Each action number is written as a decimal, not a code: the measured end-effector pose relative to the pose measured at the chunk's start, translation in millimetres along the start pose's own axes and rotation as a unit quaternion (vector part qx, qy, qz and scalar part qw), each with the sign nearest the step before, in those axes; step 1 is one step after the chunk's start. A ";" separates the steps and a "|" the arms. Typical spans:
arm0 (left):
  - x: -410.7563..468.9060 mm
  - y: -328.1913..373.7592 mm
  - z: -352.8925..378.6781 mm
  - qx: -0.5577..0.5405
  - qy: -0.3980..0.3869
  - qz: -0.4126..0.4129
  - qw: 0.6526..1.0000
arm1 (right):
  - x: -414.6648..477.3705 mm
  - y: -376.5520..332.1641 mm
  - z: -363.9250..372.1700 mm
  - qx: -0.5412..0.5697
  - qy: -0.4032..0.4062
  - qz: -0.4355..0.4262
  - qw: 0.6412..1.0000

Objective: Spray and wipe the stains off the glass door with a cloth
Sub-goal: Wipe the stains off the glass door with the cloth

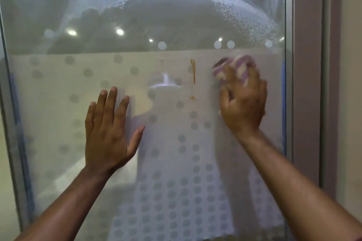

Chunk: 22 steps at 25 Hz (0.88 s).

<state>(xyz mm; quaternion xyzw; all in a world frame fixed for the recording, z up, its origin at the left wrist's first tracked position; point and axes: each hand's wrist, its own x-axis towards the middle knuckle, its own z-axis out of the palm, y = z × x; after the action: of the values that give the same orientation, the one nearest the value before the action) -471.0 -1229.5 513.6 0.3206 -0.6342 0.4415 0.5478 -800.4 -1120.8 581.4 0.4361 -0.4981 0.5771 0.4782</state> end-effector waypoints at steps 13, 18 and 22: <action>6.2 -21.3 -23.8 -0.006 -0.023 0.022 0.999 | -28.5 1.5 -12.9 -0.096 0.007 0.093 0.991; -3.6 -93.0 -47.3 0.031 -0.037 -0.027 0.998 | -55.8 -72.2 9.1 -0.027 0.027 0.178 0.983; -14.5 -142.4 -60.0 0.022 -0.040 -0.035 0.998 | -93.1 -155.7 33.6 -0.013 0.009 0.047 0.999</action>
<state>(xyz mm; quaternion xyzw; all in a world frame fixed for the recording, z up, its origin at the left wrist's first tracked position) -316.7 -1233.5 529.7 0.3718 -0.6339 0.4231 0.5300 -630.7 -1157.8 518.9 0.4004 -0.5211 0.5962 0.4611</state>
